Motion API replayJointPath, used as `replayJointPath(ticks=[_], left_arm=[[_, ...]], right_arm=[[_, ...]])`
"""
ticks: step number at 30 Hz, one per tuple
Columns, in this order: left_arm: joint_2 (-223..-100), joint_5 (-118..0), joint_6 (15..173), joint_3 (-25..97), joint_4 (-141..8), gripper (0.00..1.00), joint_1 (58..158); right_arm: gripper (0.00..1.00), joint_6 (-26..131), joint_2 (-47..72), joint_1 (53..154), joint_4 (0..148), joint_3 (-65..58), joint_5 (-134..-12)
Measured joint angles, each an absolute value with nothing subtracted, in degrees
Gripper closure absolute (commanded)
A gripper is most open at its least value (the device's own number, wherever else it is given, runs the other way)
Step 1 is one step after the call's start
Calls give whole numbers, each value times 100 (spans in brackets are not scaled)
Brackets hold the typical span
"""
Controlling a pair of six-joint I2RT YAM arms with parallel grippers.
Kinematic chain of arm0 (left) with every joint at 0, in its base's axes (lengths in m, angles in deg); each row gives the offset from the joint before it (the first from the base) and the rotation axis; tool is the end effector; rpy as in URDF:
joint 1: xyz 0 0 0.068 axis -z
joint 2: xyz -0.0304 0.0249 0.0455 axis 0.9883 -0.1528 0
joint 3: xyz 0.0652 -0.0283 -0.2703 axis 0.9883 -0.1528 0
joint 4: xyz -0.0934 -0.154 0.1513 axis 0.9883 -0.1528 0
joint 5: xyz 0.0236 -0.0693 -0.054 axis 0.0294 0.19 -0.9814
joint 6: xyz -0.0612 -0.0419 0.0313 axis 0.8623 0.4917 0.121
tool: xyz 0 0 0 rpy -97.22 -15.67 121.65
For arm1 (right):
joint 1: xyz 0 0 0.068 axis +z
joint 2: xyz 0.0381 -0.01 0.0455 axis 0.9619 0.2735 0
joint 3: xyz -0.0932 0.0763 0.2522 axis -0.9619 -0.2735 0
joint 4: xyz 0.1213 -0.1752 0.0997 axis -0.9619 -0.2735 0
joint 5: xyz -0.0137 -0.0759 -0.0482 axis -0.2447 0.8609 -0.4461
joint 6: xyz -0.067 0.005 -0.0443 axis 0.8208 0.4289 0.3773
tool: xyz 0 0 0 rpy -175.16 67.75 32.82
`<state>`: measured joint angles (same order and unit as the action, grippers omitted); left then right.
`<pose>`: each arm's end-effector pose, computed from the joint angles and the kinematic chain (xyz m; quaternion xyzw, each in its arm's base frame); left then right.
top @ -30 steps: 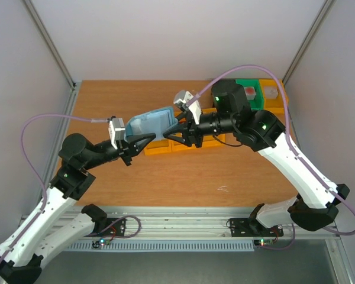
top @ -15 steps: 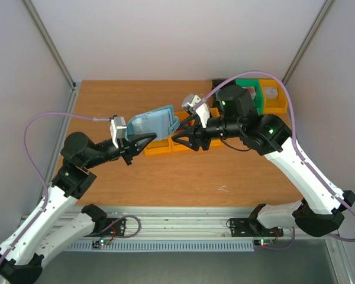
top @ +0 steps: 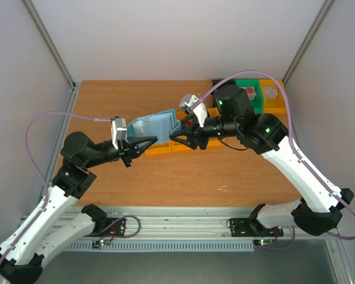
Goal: Take the credit cards out of the card holder
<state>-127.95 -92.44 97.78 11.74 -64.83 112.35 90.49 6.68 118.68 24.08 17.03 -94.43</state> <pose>0.1058 -0.1178 0.3985 0.3533 0.5567 -0.4896 0.5707 0.1538 0.1992 0.4444 -0.6137 0.5789 0.2738 0.4619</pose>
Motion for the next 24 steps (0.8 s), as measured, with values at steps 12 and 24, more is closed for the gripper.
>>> replayJointPath(ticks=[12,24], left_arm=[[-13075,-9614,9804,1325,-6319,100,11184],[-13103,-9859,9745,1491,-6251,100,11184]], right_arm=[[41,9309,821,11805,2095,2052,-9657],[93,9226,1184,11836,2237,2686,-10582]])
